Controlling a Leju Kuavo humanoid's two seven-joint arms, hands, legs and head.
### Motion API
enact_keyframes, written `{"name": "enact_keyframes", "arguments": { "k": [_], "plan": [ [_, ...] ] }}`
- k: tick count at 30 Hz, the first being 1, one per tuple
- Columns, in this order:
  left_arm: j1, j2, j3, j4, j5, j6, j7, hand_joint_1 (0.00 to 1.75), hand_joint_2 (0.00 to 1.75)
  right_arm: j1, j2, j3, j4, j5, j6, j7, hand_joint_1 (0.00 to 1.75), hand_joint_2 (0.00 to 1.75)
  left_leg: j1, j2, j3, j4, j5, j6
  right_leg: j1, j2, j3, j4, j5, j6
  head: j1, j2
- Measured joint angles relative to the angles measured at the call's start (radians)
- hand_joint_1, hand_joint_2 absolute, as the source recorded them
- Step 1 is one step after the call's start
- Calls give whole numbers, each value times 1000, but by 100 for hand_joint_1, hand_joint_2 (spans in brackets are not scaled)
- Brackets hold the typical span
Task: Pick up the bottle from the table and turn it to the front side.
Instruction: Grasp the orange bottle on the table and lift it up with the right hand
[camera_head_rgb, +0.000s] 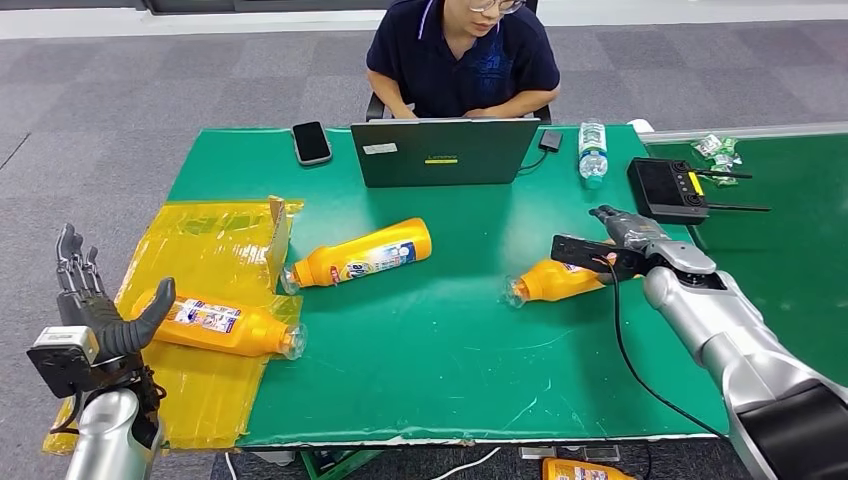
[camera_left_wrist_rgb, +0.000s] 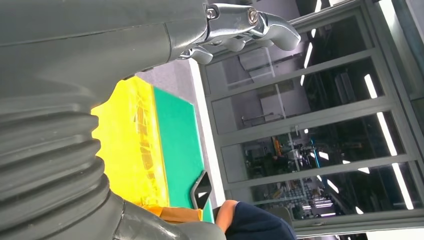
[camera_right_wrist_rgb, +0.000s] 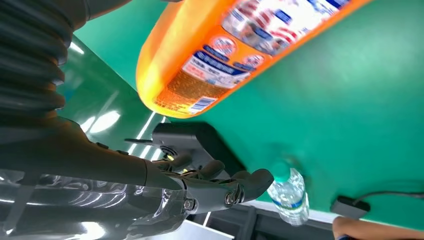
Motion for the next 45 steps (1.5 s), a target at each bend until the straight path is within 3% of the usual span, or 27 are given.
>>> {"name": "enact_keyframes", "arguments": {
  "k": [18, 33, 45],
  "plan": [
    [1, 0, 0, 3, 35, -48, 0, 0, 175, -45, 20, 39, 40, -53, 10, -15, 0, 175, 0, 0, 0, 0, 0, 0, 0, 0, 0, 0, 0, 0, 0, 0],
    [-4, 0, 0, 28, 34, -62, 0, 0, 175, -16, 22, 75, 49, -68, 84, 9, 0, 175, 0, 0, 0, 0, 0, 0, 0, 0, 0, 0, 0, 0, 0, 0],
    [-13, 0, 0, 49, 37, -67, 0, 0, 175, 41, 20, 93, 74, -109, 86, 2, 0, 175, 0, 0, 0, 0, 0, 0, 0, 0, 0, 0, 0, 0, 0, 0]
  ]
}}
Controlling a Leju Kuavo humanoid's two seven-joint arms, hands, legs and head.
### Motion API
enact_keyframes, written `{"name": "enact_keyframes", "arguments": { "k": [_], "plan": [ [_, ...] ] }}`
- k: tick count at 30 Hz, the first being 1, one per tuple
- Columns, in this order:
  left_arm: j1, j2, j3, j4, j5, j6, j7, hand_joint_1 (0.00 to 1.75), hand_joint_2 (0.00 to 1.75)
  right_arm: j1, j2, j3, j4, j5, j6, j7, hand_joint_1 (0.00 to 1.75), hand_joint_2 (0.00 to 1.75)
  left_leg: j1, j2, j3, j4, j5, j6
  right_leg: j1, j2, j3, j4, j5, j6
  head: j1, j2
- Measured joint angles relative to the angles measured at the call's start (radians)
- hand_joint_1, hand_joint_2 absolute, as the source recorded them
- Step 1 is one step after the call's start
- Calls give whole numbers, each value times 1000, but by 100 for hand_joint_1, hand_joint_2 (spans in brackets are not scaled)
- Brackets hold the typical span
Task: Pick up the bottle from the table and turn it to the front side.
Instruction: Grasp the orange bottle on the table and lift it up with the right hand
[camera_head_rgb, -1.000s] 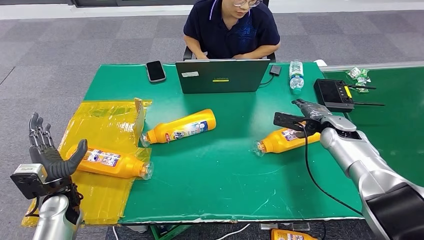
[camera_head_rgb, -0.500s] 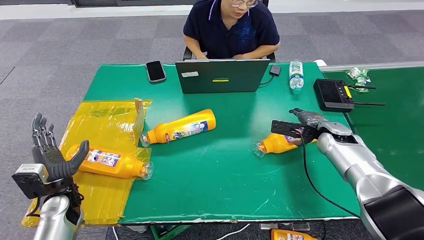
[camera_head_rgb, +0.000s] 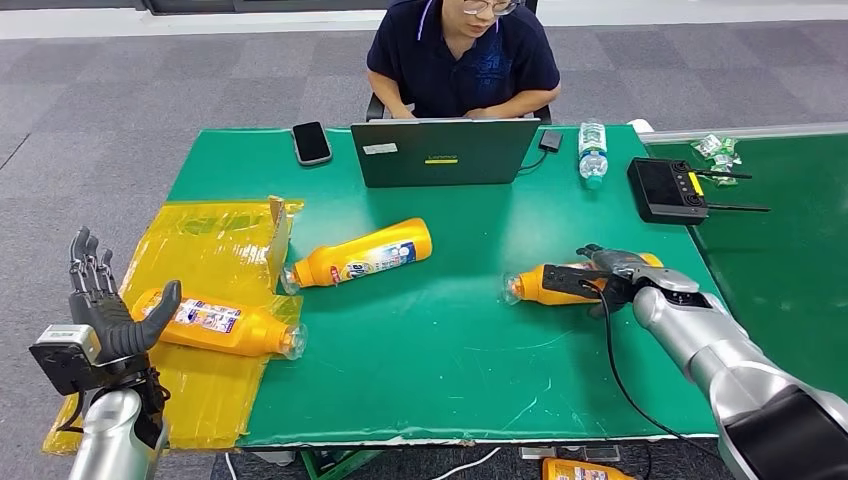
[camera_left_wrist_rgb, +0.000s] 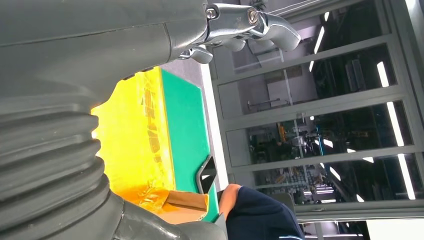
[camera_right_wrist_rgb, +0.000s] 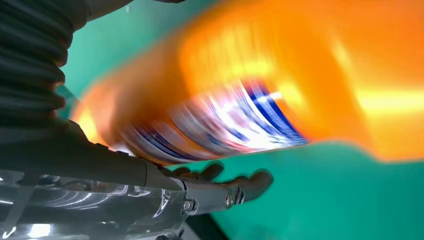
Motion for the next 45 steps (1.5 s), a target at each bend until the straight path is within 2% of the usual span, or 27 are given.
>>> {"name": "enact_keyframes", "arguments": {
  "k": [12, 13, 16, 17, 37, 40, 43, 45],
  "plan": [
    [0, -1, 0, 6, 1, -5, 0, 0, 175, 25, 0, 1, 9, -23, -4, -8, 0, 175, 0, 0, 1, 0, 0, 0, 0, 0, 0, 0, 0, 0, 0, 0],
    [0, -1, 0, 6, 0, -5, 0, 0, 175, 25, 0, 1, 9, -26, -4, -10, 15, 175, 0, 0, 1, 0, 0, 0, 0, 0, 1, 0, 0, 0, 0, 0],
    [0, -2, 0, 9, -2, -5, 0, 0, 175, 25, 0, 6, 9, -29, 2, -15, 145, 175, 0, 0, 1, 0, 0, 0, 0, 0, 1, 0, 0, 0, 0, 0],
    [0, -3, 0, 10, -3, -5, 0, 0, 175, 25, 0, 8, 9, -29, 4, -16, 175, 175, 0, 0, 1, 0, 0, 0, 0, 0, 1, 0, 0, 0, 0, 0],
    [4, -7, 0, 13, -2, 5, 0, 0, 175, 22, 3, 25, 8, -78, -31, -27, 175, 175, 0, 0, 1, 0, 0, 0, 0, 0, 2, 0, 0, 0, 0, 0],
    [15, -7, 0, 7, 0, 8, 0, 0, 175, 28, 16, 24, -7, -118, -115, -54, 175, 175, 0, 0, 1, 0, 0, 0, 0, 0, 1, 0, 0, 0, 0, 0],
    [26, -10, 0, -2, 0, 7, 0, 0, 175, 40, 48, 21, -49, -148, -275, -79, 175, 175, 0, 1, 1, 0, 1, -1, 1, 1, 0, 1, 1, -1, 0, 0],
    [30, -14, 0, -6, -2, 6, 0, 0, 175, 49, 76, 17, -81, -163, -349, -88, 175, 175, 0, 1, 1, 0, 1, -1, 2, 2, 0, 1, 1, -1, 0, 0]
  ]
}}
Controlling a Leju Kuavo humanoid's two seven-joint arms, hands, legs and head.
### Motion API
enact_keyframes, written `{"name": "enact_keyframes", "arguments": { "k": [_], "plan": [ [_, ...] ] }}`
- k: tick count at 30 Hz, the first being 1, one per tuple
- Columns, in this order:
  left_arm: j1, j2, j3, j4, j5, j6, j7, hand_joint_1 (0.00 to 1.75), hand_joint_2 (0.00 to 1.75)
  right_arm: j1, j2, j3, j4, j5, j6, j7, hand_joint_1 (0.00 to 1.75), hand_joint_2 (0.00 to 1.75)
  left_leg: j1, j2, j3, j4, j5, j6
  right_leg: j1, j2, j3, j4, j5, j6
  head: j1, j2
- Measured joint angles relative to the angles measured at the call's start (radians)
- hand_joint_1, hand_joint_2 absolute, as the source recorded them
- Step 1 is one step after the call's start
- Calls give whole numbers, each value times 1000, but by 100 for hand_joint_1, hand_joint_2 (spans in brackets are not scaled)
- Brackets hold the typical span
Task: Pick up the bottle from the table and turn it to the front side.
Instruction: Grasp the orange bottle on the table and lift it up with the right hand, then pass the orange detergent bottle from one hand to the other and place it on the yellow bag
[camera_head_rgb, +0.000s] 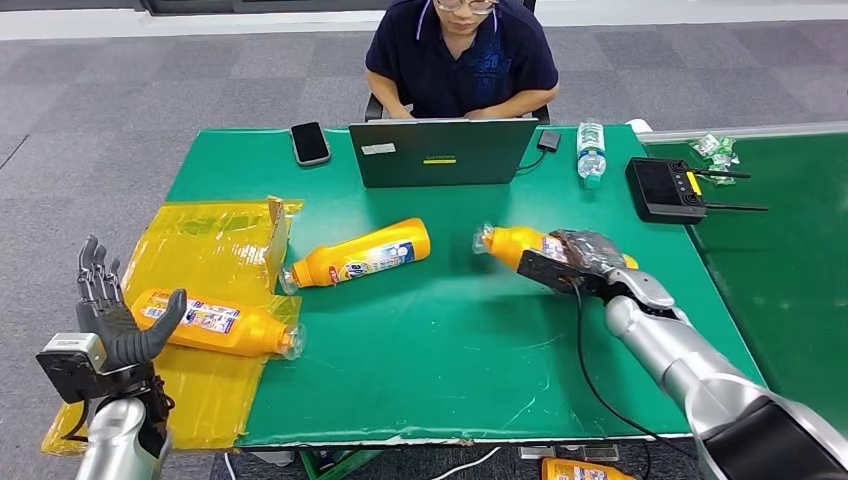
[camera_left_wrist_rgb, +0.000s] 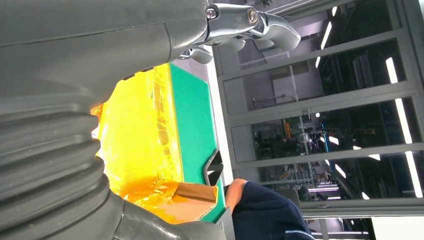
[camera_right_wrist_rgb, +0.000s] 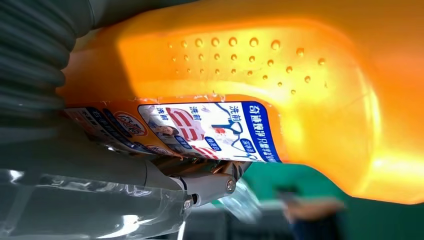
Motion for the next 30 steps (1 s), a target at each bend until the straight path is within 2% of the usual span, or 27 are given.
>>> {"name": "enact_keyframes", "arguments": {
  "k": [4, 7, 10, 15, 22, 30],
  "plan": [
    [-3, -11, -1, 2, -10, -10, 0, 0, 175, 30, 73, -17, -62, -45, -102, -31, 175, 175, 1, -1, -1, 0, 1, -1, 1, -1, -1, 0, 0, 0, 0, 0],
    [-23, -29, -8, 12, -29, -14, 0, 0, 175, 39, 152, -22, -98, -45, -166, -32, 175, 175, 1, 1, -1, 0, 1, -2, 1, 2, -2, 0, 0, -1, 0, 0],
    [-51, -49, -24, 29, -42, -14, 0, 0, 175, 39, 228, -22, -119, -42, -189, -20, 175, 175, 1, 1, -1, 0, 2, -3, 1, 2, -2, 0, 1, -2, 0, 0],
    [-86, -73, -48, 58, -40, -34, 0, 0, 175, 24, 319, -22, -135, -57, -190, -23, 175, 175, 1, 1, -1, 0, 2, -3, 1, 1, -2, 1, 1, -2, 0, 0],
    [-118, -112, -88, 97, -16, -81, 0, 0, 175, -1, 408, -25, -134, -108, -180, -66, 175, 175, 1, 1, -1, 0, 2, -3, 1, 2, -3, 0, 2, -3, 0, 0],
    [-176, -173, -148, 164, 0, -133, 0, 0, 175, -1, 469, -47, -121, -179, -144, -122, 175, 175, 1, 1, -1, 0, 2, -3, 1, 2, -3, 0, 2, -3, 0, 0]
  ]
}}
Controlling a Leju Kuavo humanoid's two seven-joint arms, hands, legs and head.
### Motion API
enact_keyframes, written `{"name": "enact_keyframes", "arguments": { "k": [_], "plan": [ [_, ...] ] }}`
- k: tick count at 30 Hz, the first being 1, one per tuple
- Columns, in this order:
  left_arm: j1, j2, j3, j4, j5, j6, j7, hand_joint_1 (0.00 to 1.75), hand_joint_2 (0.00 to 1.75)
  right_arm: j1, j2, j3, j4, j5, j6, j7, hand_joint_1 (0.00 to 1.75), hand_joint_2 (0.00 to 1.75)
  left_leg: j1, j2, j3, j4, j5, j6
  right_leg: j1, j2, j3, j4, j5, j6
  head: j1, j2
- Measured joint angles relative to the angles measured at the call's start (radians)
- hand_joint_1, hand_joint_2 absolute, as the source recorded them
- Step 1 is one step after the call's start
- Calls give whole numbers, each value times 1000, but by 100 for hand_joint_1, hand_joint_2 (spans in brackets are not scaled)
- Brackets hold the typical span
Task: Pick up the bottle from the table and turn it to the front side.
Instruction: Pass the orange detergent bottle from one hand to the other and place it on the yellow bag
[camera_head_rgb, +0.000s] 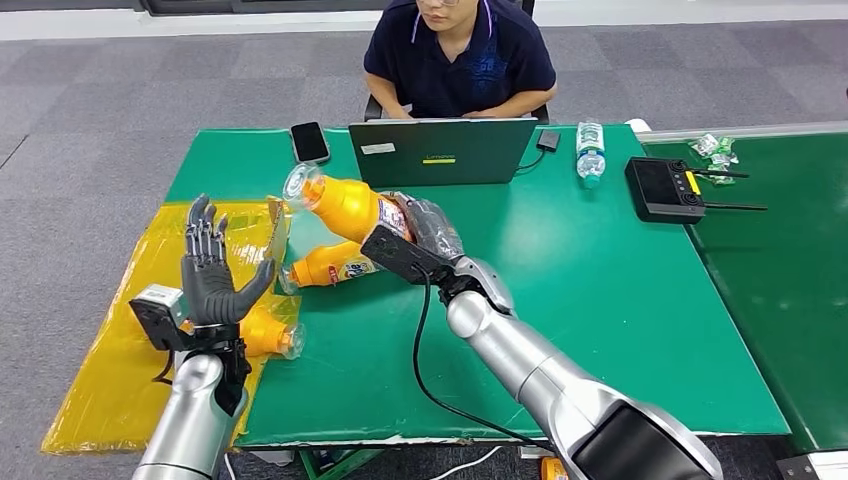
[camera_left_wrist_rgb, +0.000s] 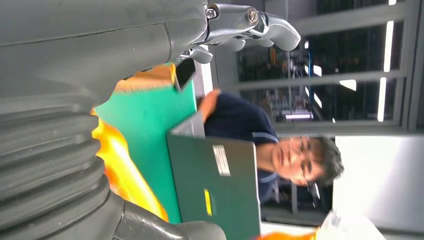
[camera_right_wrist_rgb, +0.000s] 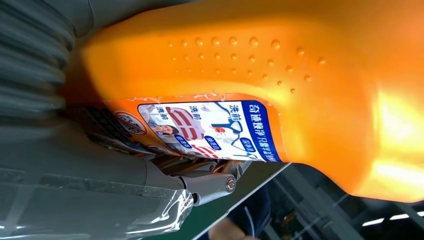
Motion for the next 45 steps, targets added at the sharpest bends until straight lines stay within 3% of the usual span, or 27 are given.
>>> {"name": "enact_keyframes", "arguments": {
  "k": [11, 21, 31, 45],
  "plan": [
    [-23, -29, -19, 48, 21, -38, 0, 0, 175, 1, 25, -12, 16, -23, 29, -13, 175, 175, 0, 0, 0, 0, 0, 0, 0, 1, 0, 0, 0, 0, 0, 0],
    [-94, -84, -39, 120, 135, -210, 0, 0, 175, 4, 57, -40, 61, -83, 61, -42, 175, 175, 0, 0, 0, 0, 0, 0, 0, 0, 0, 0, 0, 0, 0, 0],
    [-138, -118, -54, 194, 177, -238, 0, 0, 175, 14, 64, -54, 80, -94, 62, -41, 175, 175, 0, 0, 0, 0, 0, 0, 0, 0, -1, 0, 0, 0, 0, 0],
    [-142, -150, -88, 261, 226, -279, 4, 0, 175, 50, 66, -77, 79, -95, 67, -27, 175, 175, 0, 0, -1, 0, 0, 0, 0, 0, -1, 0, 1, 0, 0, 0]
  ]
}}
